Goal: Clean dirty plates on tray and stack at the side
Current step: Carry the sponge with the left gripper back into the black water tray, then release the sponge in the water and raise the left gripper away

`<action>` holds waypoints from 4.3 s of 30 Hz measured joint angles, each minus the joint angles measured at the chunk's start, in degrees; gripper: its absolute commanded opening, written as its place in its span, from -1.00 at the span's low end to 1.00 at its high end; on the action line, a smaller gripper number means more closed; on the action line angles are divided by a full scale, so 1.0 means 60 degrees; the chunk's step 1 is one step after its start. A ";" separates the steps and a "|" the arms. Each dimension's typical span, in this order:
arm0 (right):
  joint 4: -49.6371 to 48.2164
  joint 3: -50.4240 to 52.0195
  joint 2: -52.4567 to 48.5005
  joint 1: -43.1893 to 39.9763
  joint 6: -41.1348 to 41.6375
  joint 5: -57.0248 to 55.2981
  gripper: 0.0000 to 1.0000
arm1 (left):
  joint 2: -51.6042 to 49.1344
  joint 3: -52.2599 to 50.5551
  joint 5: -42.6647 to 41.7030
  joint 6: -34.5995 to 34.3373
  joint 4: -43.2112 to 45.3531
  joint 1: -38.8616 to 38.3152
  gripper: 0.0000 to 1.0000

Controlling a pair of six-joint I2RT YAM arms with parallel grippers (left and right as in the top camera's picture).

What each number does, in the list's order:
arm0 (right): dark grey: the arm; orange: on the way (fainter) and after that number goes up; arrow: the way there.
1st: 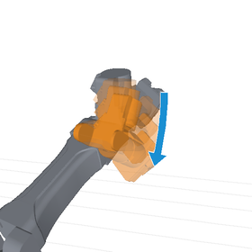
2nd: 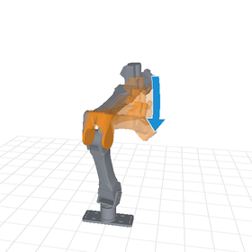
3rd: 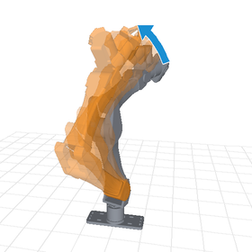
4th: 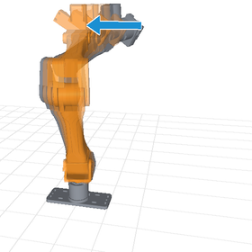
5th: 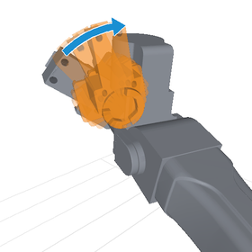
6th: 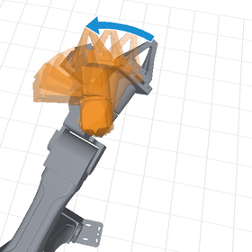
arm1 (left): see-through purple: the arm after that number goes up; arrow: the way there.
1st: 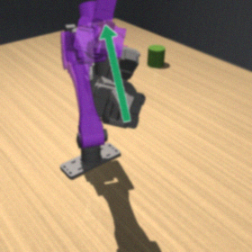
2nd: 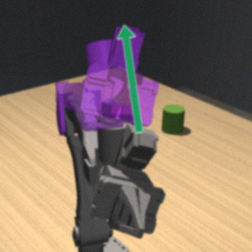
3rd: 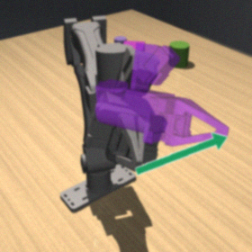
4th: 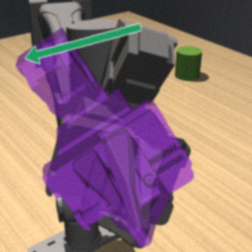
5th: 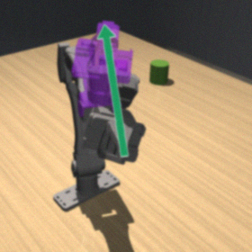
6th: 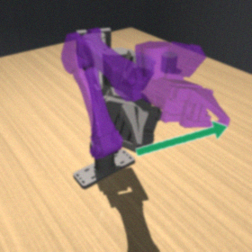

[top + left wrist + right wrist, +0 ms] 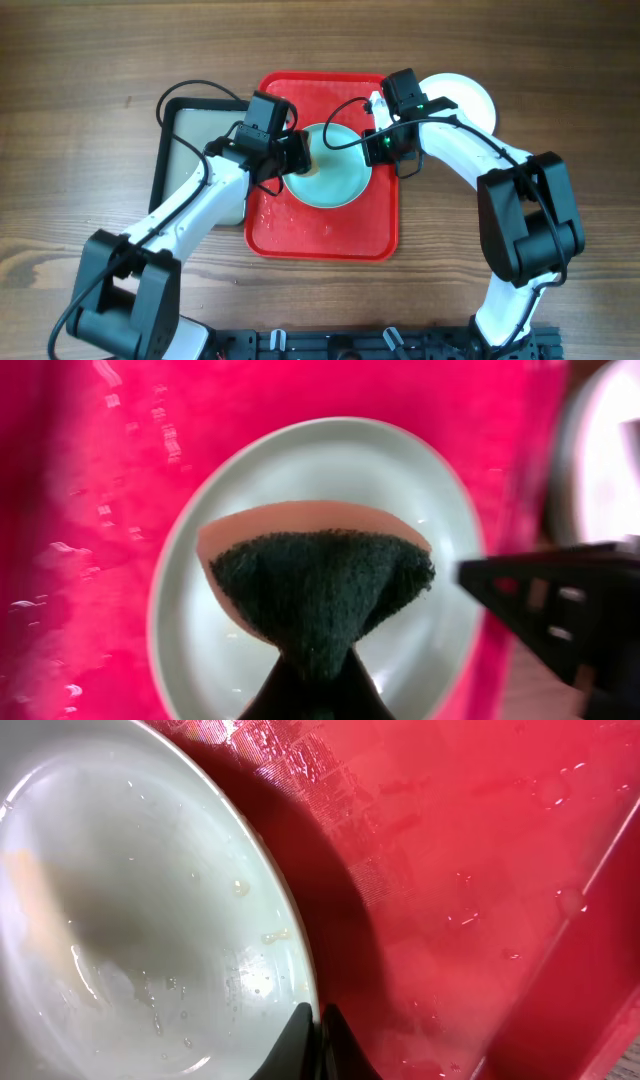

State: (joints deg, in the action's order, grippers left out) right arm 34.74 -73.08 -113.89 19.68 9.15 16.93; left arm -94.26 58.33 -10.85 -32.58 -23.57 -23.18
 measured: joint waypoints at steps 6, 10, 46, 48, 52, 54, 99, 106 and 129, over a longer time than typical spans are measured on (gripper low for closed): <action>-0.0022 0.0000 0.0000 0.0011 0.0000 0.0025 -0.91 | -0.1275 0.0000 0.0495 -0.0007 -0.0044 -0.0273 -0.92; -0.0025 0.0000 0.0000 0.0018 0.0000 0.0025 -0.91 | -0.1756 0.0076 0.0481 -0.0229 -0.0051 -0.0441 -0.92; -0.0095 0.0000 0.0000 0.0055 0.0000 0.0036 -0.91 | 0.1880 -0.0430 0.3202 0.0962 -0.2437 0.2616 -0.92; -0.0095 0.0000 0.0000 0.0055 0.0000 0.0036 -0.91 | 0.1880 -0.0430 0.3348 0.1188 -0.2433 0.2616 -0.92; -0.0098 0.0000 0.0000 0.0055 0.0000 0.0036 -0.91 | 0.1880 -0.0430 0.3442 0.1639 -0.2430 0.2616 -0.92; -0.0098 0.0000 0.0000 0.0055 0.0000 0.0036 -0.91 | 0.1880 -0.0430 0.3453 0.1679 -0.2430 0.2616 -0.92; -0.0237 0.0000 0.0000 0.0109 -0.0004 0.0182 -0.61 | 0.4244 -0.0444 0.3432 0.1457 -0.0776 0.5264 0.99; -0.0288 0.0000 0.0000 0.0109 0.0146 0.0182 -0.51 | 0.4692 -0.0444 0.3432 0.1045 -0.1701 0.6153 1.00; -0.0299 0.0000 0.0000 0.0474 0.0463 -0.0299 -0.91 | 0.4692 -0.0444 0.3432 0.1045 -0.1763 0.6153 1.00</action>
State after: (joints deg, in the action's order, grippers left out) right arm 32.95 -73.08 -113.89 22.52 11.92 15.14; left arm -66.11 55.66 9.74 -26.30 -34.15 13.74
